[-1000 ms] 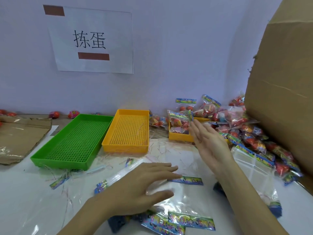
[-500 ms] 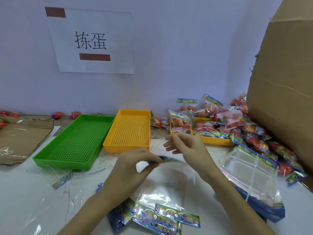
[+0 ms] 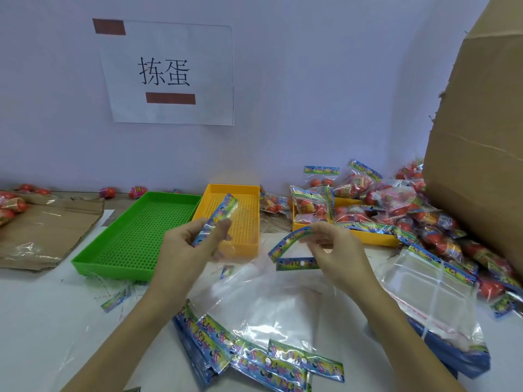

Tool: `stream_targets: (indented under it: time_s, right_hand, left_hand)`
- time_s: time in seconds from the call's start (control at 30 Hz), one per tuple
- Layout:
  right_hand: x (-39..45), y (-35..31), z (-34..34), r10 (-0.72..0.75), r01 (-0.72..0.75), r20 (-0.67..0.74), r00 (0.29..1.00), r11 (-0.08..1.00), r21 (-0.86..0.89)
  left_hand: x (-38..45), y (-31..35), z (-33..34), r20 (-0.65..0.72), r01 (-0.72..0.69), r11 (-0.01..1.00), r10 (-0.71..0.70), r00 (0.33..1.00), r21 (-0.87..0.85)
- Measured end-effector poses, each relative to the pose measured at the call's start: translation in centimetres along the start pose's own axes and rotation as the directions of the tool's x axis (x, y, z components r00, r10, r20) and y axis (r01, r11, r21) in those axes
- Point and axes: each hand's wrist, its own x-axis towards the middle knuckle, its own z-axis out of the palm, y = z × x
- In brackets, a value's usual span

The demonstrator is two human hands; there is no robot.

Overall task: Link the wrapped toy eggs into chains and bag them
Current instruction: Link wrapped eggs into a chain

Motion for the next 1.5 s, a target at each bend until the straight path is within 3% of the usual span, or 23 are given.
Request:
stream_targets:
  time_s: [0.07,0.17,0.23,0.27,0.33,0.4,0.47,0.53,0.6,0.67,0.7,0.77,0.87,0.97,1.1,1.2,1.27,1.33,1.43,1.5]
  right_hand:
    - [-0.4,-0.5,0.2,-0.034,0.033,-0.035,0.999,0.999,-0.042]
    - [-1.0,-1.9,0.4,-0.165,0.181,-0.225,0.960,0.982,0.050]
    - [-1.5,-2.7,0.8,-0.229,0.271,-0.264,0.937,0.953,0.136]
    - [-1.8,-3.2,1.0,-0.207,0.253,-0.213,0.955,0.943,0.215]
    - [-2.2,-4.3,1.7,-0.064,0.063,-0.011,0.998,0.913,0.403]
    - [-2.4,-4.9,2.3,0.062,-0.135,0.171,0.983,0.877,0.461]
    - [-2.5,-5.0,2.8,0.113,-0.243,0.285,0.952,0.844,0.477]
    - [-2.3,-4.5,2.9,0.116,-0.355,0.402,0.908,0.722,0.594]
    - [-2.0,-3.9,2.7,0.098,-0.454,0.480,0.872,0.530,0.716]
    - [-1.7,-3.3,2.3,0.086,-0.450,0.452,0.888,0.372,0.812]
    - [-1.6,-3.1,2.1,0.096,-0.419,0.413,0.906,0.349,0.838]
    - [-1.4,-2.8,1.8,0.117,-0.323,0.302,0.946,0.414,0.851]
    - [-1.5,-2.7,1.9,0.082,-0.127,0.098,0.992,0.715,0.687]
    - [-1.5,-2.5,2.0,0.061,-0.073,0.040,0.997,0.847,0.527]
    - [-0.8,-1.5,1.6,0.093,-0.060,-0.077,0.993,0.931,0.361]
    - [-0.6,-1.2,1.2,0.030,0.000,-0.062,0.998,0.899,0.437]
    - [-0.7,-1.6,1.2,0.007,-0.022,0.030,1.000,0.840,0.542]
    - [-0.7,-2.4,1.0,0.055,-0.212,0.244,0.968,0.702,0.680]
    - [-0.4,-3.0,0.6,0.142,-0.518,0.511,0.848,0.428,0.740]
    - [-0.4,-2.6,0.4,0.144,-0.530,0.520,0.842,0.401,0.747]
  left_hand:
    - [0.1,0.3,0.0,-0.041,0.058,0.985,-0.066,0.997,-0.160]
    - [0.1,0.9,0.1,-0.005,0.096,0.921,-0.106,0.994,-0.378]
    - [0.0,1.3,0.1,0.005,0.101,0.879,-0.112,0.994,-0.466]
    - [0.0,1.4,0.1,0.007,0.098,0.867,-0.108,0.994,-0.488]
    - [0.1,1.6,0.2,0.016,0.094,0.849,-0.101,0.995,-0.520]
    - [0.2,1.6,0.2,0.040,0.099,0.825,-0.092,0.995,-0.556]
    - [0.2,1.6,0.3,0.072,0.109,0.803,-0.082,0.994,-0.585]
    - [0.2,1.5,0.5,0.104,0.131,0.789,-0.086,0.991,-0.600]
    - [0.2,1.4,0.6,0.135,0.149,0.796,-0.085,0.987,-0.586]
    - [0.1,1.2,0.6,0.145,0.160,0.820,-0.094,0.985,-0.549]
    - [0.1,1.1,0.5,0.142,0.171,0.832,-0.112,0.983,-0.528]
    - [0.2,1.0,0.2,0.123,0.195,0.852,-0.153,0.980,-0.486]
    - [0.4,0.7,-0.3,0.105,0.211,0.914,-0.186,0.977,-0.347]
    - [0.3,0.3,-0.4,0.024,0.184,0.964,-0.183,0.983,-0.194]
    - [0.6,0.3,-1.1,-0.133,0.052,0.992,-0.068,0.989,-0.119]
    - [0.7,0.6,-1.3,-0.109,-0.003,0.987,-0.015,0.994,-0.158]
    - [0.6,0.7,-1.0,-0.081,-0.050,0.991,0.040,0.996,-0.122]
    - [0.3,0.7,-1.0,0.026,-0.226,0.974,0.226,0.974,-0.011]
    - [0.1,0.2,-0.6,0.315,-0.569,0.801,0.500,0.807,0.186]
    - [0.0,-0.1,0.0,0.472,-0.727,0.615,0.566,0.676,0.304]
